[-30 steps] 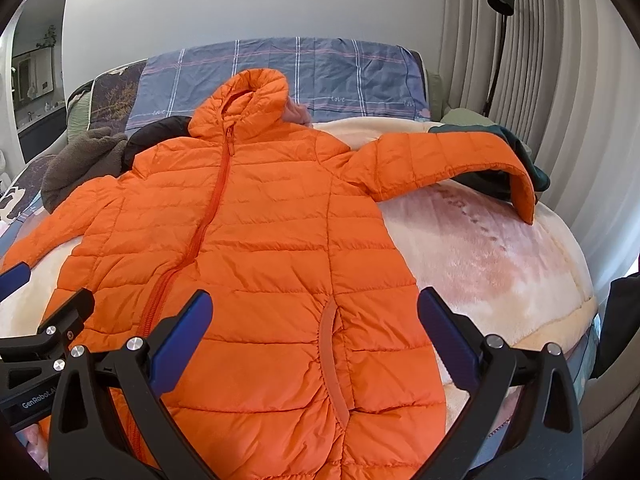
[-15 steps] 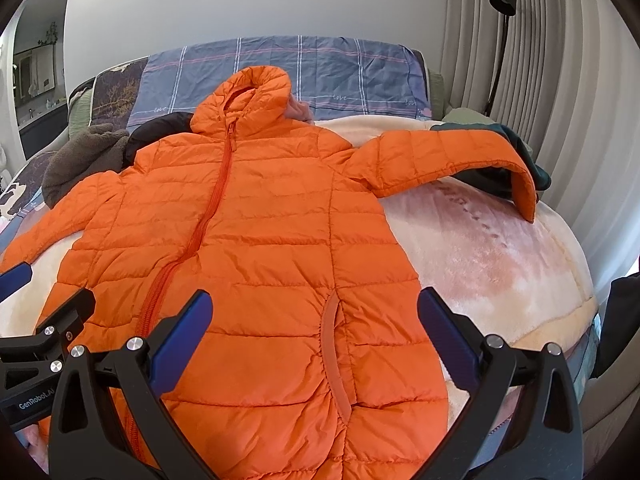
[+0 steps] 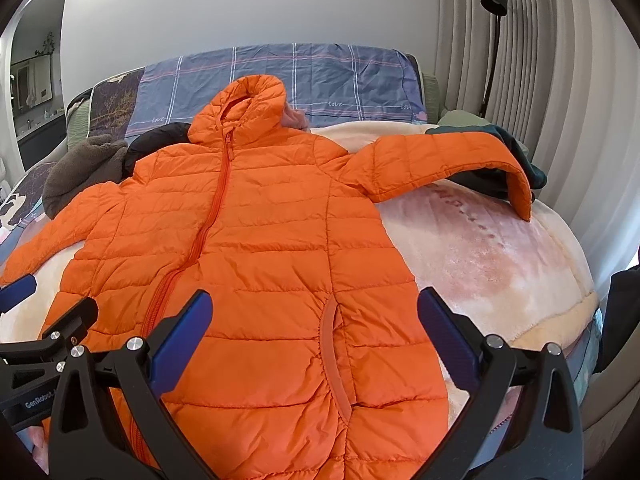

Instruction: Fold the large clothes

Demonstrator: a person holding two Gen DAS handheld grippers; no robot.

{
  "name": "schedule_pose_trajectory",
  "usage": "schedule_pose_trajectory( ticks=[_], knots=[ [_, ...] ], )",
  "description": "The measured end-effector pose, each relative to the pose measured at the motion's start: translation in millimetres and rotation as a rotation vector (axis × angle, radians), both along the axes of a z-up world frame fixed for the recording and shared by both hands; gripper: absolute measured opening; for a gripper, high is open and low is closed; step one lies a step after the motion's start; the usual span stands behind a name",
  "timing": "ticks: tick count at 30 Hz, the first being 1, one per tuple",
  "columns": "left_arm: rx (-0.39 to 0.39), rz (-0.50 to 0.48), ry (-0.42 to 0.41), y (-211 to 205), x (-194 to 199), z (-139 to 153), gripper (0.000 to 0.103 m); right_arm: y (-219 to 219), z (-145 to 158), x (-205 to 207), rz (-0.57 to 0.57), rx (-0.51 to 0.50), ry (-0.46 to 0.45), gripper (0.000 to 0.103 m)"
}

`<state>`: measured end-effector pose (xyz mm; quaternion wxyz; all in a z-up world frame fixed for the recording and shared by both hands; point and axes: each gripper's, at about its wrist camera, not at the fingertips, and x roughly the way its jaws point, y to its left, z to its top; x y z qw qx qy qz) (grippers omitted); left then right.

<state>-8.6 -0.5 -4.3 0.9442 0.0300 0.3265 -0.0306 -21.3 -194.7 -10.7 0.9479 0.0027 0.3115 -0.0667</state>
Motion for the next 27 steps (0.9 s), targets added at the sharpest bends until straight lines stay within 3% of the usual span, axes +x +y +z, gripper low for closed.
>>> schedule_pose_trajectory(
  ticks=[10, 17, 21, 27],
  knots=[
    [-0.013, 0.015, -0.037, 5.0, -1.7, 8.9, 0.1, -1.6, 2.7, -0.3, -0.005, 0.005, -0.014, 0.102],
    [0.026, 0.0, -0.186, 2.4, -15.6, 16.9, 0.1, -2.7, 4.9, -2.2, -0.01, 0.016, -0.03, 0.102],
    [0.102, -0.028, -0.146, -7.0, -13.2, 17.8, 0.1, -3.6, 5.4, -1.8, -0.012, 0.021, -0.03, 0.102],
    [0.071, -0.065, -0.078, -9.9, -8.2, 15.3, 0.1, -3.6, 5.7, -0.5, -0.009, 0.015, -0.033, 0.102]
  ],
)
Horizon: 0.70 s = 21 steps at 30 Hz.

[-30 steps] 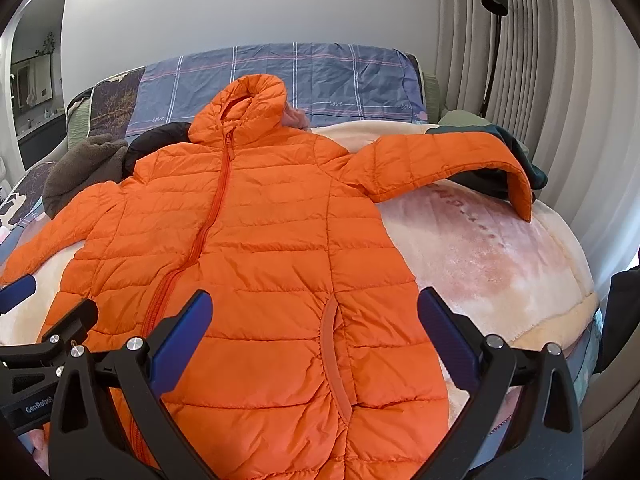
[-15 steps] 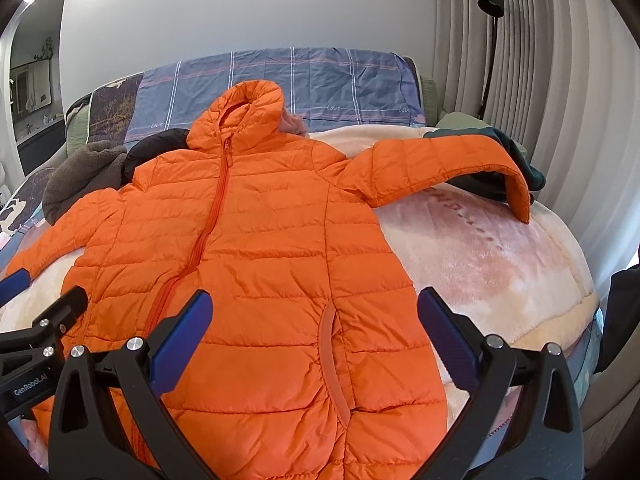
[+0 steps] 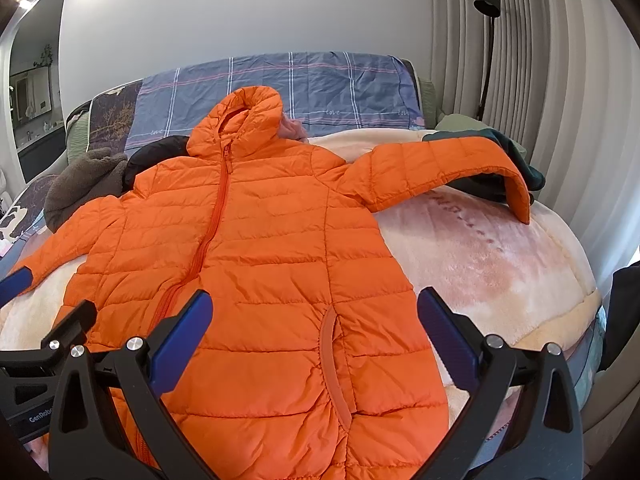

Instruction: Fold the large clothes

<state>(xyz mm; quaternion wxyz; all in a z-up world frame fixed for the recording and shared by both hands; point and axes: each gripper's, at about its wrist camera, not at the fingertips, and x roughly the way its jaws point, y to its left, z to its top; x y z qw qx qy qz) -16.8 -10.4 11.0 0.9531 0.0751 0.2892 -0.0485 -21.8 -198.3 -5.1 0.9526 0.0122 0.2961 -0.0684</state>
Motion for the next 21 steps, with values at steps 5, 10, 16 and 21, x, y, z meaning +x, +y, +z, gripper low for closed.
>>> schedule_pose_trajectory(
  ticks=[5, 10, 16, 21],
  knots=[
    [-0.009, -0.031, -0.013, -3.5, -4.7, -0.6, 0.101, 0.7, -1.0, 0.2, 0.006, 0.001, 0.005, 0.102],
    [-0.004, -0.051, -0.005, -7.1, -3.4, -3.3, 0.101, 1.5, -3.0, -0.3, 0.017, 0.003, 0.01, 0.102],
    [0.003, -0.043, 0.003, -7.4, -0.8, -5.0, 0.101, 2.4, -4.4, -0.9, 0.016, -0.006, 0.012, 0.102],
    [0.009, -0.043, -0.011, -9.2, -0.3, -2.2, 0.101, 1.9, -4.2, -1.3, 0.024, -0.007, 0.012, 0.102]
  ],
)
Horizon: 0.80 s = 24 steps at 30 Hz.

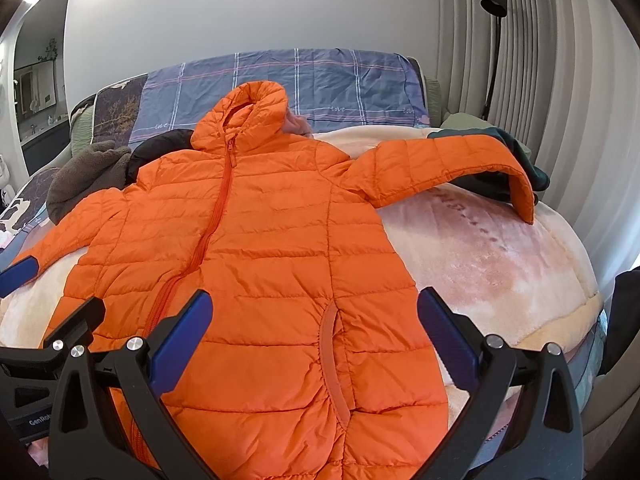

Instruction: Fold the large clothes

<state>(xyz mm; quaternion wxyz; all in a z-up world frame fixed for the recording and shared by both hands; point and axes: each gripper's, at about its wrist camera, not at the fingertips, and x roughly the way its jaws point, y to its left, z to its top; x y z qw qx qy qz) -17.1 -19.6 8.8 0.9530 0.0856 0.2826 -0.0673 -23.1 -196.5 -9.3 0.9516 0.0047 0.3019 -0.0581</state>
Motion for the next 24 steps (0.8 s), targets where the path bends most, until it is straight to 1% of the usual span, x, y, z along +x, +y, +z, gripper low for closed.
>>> schedule_pose_trajectory(
  ticks=[6, 11, 14, 17, 18, 19, 20, 21, 22, 23, 24],
  knots=[
    [0.002, -0.003, -0.012, 3.4, 14.7, 15.9, 0.101, 0.5, 12.5, 6.7, 0.043, -0.027, -0.017, 0.102],
    [-0.038, 0.012, -0.017, 16.4, 42.8, 40.2, 0.101, -0.2, 31.3, 22.8, 0.08, -0.06, -0.038, 0.102],
    [-0.05, 0.012, -0.029, 19.1, 59.7, 53.0, 0.101, -1.3, 42.8, 38.1, 0.118, -0.041, -0.038, 0.102],
    [-0.047, -0.002, -0.047, 18.5, 79.7, 65.1, 0.1, -6.4, 56.0, 60.1, 0.163, 0.002, -0.048, 0.102],
    [-0.043, -0.004, -0.056, 17.8, 85.4, 68.1, 0.1, -8.9, 61.3, 71.2, 0.17, 0.012, -0.058, 0.096],
    [-0.035, -0.009, -0.07, 17.1, 96.3, 73.1, 0.096, -11.5, 66.3, 84.1, 0.18, 0.011, -0.071, 0.092],
    [-0.028, -0.014, -0.078, 16.6, 104.3, 76.4, 0.088, -12.9, 69.4, 96.4, 0.187, -0.005, -0.075, 0.081],
    [-0.024, -0.013, -0.085, 16.2, 113.1, 79.9, 0.083, -14.0, 71.1, 110.1, 0.192, -0.027, -0.069, 0.066],
    [-0.031, 0.001, -0.096, 17.6, 126.9, 84.6, 0.071, -14.5, 71.8, 120.0, 0.202, -0.034, -0.061, 0.06],
    [-0.042, 0.013, -0.098, 19.7, 138.4, 87.3, 0.061, -16.8, 72.2, 134.5, 0.224, -0.023, -0.044, 0.051],
    [-0.055, 0.026, -0.093, 22.1, 153.1, 89.7, 0.058, -21.6, 72.4, 154.1, 0.265, 0.026, -0.02, 0.045]
  ],
)
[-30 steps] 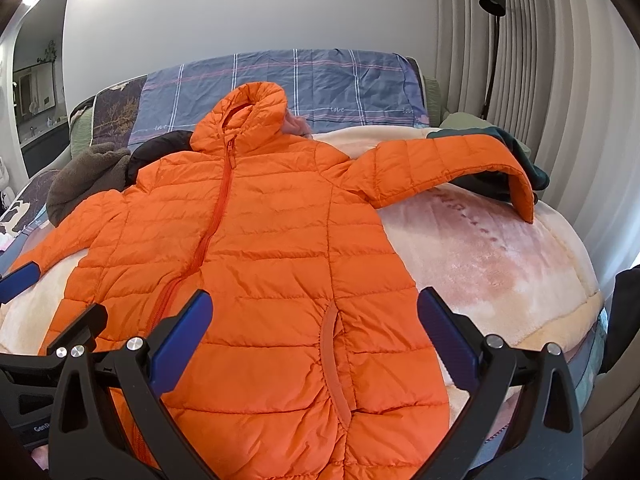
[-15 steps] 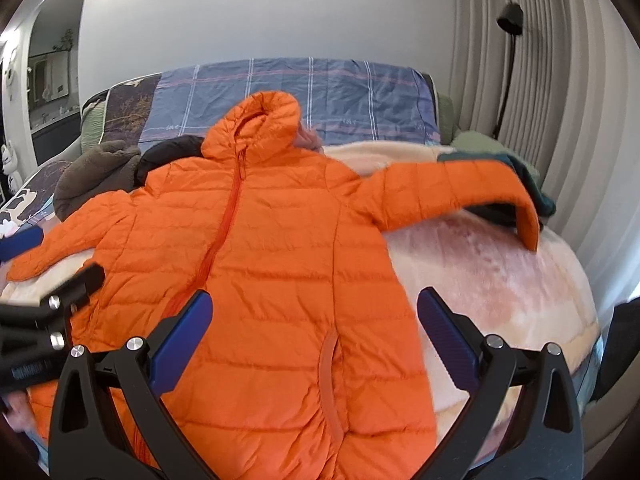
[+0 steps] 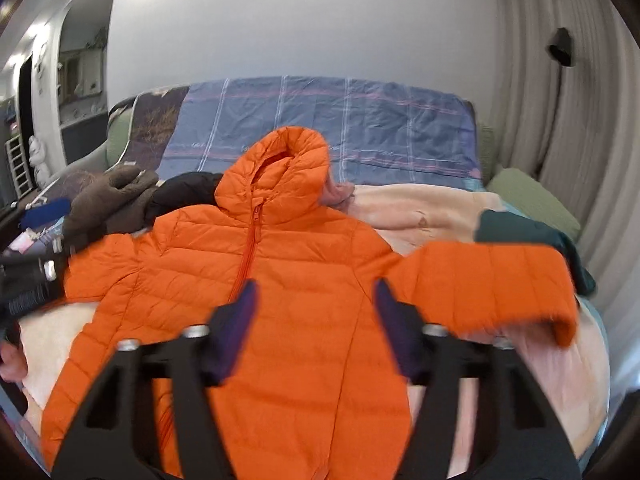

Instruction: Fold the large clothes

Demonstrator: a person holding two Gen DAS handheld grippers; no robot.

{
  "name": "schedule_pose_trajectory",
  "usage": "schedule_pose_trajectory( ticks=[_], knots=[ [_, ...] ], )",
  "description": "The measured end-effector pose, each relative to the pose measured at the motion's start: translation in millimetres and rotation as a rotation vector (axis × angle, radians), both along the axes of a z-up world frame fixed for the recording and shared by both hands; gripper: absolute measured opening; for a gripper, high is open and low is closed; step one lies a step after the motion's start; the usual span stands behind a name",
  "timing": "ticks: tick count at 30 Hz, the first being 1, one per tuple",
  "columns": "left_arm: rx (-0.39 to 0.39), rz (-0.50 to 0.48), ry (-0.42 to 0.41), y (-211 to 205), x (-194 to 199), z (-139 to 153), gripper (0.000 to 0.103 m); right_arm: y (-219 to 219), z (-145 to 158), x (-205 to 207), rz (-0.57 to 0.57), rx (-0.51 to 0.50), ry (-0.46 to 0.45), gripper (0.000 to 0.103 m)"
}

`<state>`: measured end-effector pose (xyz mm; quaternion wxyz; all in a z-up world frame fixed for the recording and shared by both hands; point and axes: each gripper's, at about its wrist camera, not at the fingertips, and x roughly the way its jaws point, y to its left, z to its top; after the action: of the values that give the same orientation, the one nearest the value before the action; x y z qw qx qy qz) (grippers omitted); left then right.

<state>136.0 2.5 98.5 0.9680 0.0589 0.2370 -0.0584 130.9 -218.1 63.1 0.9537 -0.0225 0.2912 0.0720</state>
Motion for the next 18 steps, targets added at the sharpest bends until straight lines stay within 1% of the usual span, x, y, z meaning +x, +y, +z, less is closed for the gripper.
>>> schedule_pose_trajectory(
  ticks=[1, 2, 4, 5, 8, 9, 10, 11, 13, 15, 17, 18],
  knots=[
    [-0.013, 0.011, 0.016, 2.6, 18.5, 1.2, 0.057, -4.8, -0.2, 17.9, 0.028, 0.045, 0.022, 0.043],
    [-0.023, 0.013, 0.029, 4.3, 31.5, 1.8, 0.057, -7.0, 0.1, 30.3, 0.039, 0.064, 0.033, 0.043],
    [-0.046, 0.017, 0.056, 7.5, 62.8, -1.3, 0.057, -11.2, -0.6, 69.0, 0.062, 0.079, 0.062, 0.043],
    [-0.049, 0.016, 0.071, 7.1, 85.6, -6.4, 0.057, -12.9, -2.0, 94.4, 0.071, 0.08, 0.082, 0.043],
    [-0.044, -0.014, 0.108, 0.2, 128.8, -26.0, 0.057, -16.2, -3.7, 149.7, 0.083, 0.108, 0.129, 0.043],
    [-0.053, -0.041, 0.13, -3.0, 141.2, -34.4, 0.058, -17.5, -4.3, 173.7, 0.076, 0.119, 0.138, 0.044],
    [-0.065, -0.075, 0.159, -6.2, 151.1, -43.8, 0.063, -17.9, -4.2, 191.8, 0.066, 0.115, 0.138, 0.046],
    [-0.081, -0.121, 0.196, -11.9, 159.4, -57.0, 0.07, -17.3, -5.5, 215.5, 0.043, 0.094, 0.126, 0.053],
    [-0.089, -0.203, 0.236, -22.9, 165.7, -82.1, 0.074, -20.2, -10.7, 243.5, 0.028, 0.081, 0.123, 0.055],
    [-0.036, -0.265, 0.284, -38.0, 169.9, -113.8, 0.074, -22.6, -19.3, 279.4, 0.02, 0.11, 0.152, 0.055],
    [0.002, -0.276, 0.324, -45.4, 174.6, -137.1, 0.074, -23.2, -22.9, 311.5, 0.005, 0.144, 0.171, 0.055],
    [0.017, -0.262, 0.361, -46.9, 178.1, -149.1, 0.074, -23.1, -22.9, 321.8, 0.003, 0.158, 0.173, 0.055]
  ],
)
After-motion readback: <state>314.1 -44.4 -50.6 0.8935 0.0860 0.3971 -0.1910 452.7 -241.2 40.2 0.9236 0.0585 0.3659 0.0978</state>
